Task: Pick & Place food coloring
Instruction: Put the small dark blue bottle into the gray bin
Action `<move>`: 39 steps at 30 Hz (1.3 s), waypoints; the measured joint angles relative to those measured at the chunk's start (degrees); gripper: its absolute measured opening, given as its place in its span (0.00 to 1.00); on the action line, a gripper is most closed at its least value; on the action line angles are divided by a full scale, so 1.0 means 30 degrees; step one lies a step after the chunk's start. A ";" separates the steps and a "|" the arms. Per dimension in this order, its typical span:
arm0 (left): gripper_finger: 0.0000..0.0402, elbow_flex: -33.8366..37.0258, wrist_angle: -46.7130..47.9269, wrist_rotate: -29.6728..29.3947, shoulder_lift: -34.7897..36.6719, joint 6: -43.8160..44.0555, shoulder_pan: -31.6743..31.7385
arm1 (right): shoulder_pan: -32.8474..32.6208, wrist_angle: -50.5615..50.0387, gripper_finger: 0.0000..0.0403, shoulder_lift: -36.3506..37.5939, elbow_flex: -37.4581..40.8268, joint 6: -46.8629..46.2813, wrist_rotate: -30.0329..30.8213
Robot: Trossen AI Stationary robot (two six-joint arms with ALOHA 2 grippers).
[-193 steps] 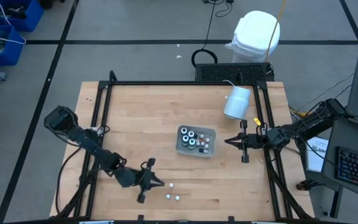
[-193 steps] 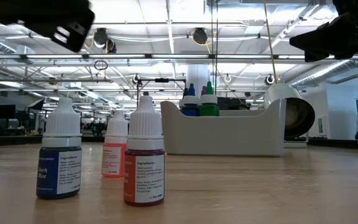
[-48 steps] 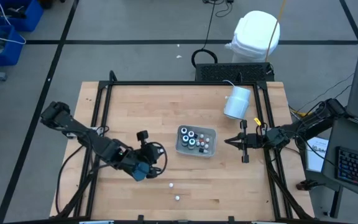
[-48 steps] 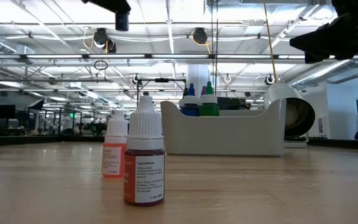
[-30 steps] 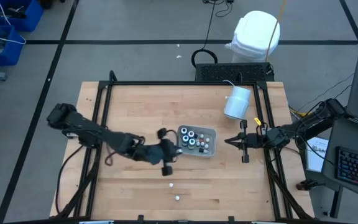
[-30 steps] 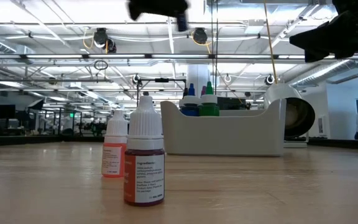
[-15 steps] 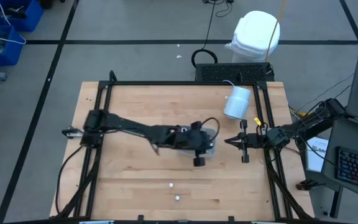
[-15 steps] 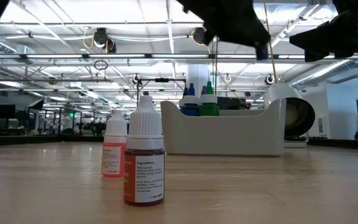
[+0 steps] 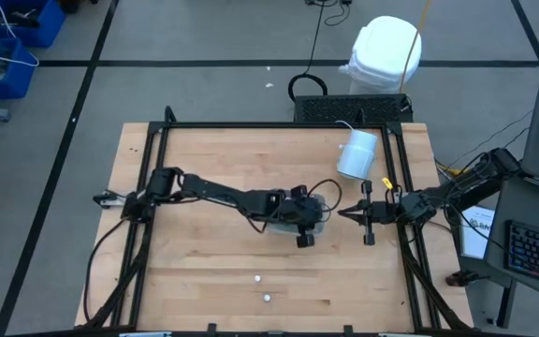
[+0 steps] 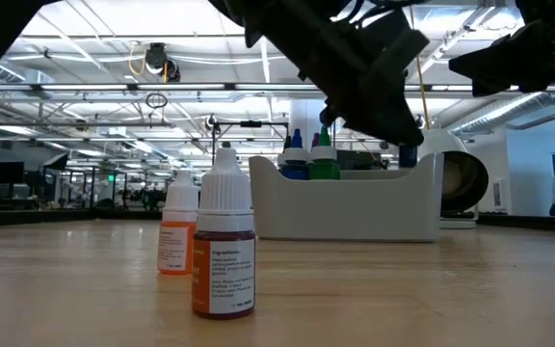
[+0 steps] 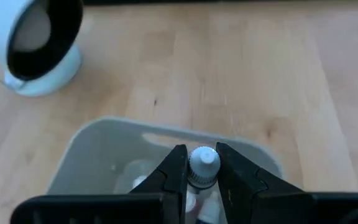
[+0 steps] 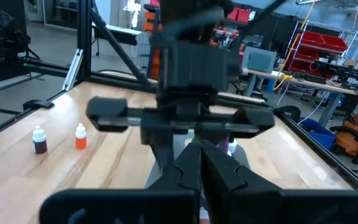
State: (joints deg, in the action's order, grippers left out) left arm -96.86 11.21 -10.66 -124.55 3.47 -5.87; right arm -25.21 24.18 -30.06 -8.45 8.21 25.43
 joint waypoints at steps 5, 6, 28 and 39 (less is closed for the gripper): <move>0.16 -0.0036 0.0527 -0.0116 0.0005 0.0044 -0.0211 | 0.0000 -0.0012 0.00 -0.0005 -0.0006 0.0000 0.0000; 0.16 -0.0036 0.0701 -0.0177 -0.0007 0.0045 -0.0308 | 0.0000 -0.0007 0.00 -0.0003 -0.0001 -0.0007 0.0000; 0.16 -0.0029 0.1911 -0.0678 0.0000 -0.1548 -0.0838 | 0.0000 -0.0019 0.00 0.0000 -0.0006 -0.0219 0.0000; 0.16 -0.0029 0.2605 -0.0840 0.0000 -0.1633 -0.0693 | 0.0000 -0.0037 0.00 0.0000 -0.0006 -0.0437 0.0000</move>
State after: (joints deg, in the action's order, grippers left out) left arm -96.95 19.03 -13.18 -124.55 -1.42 -7.94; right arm -25.21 24.07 -30.06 -8.47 6.90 25.43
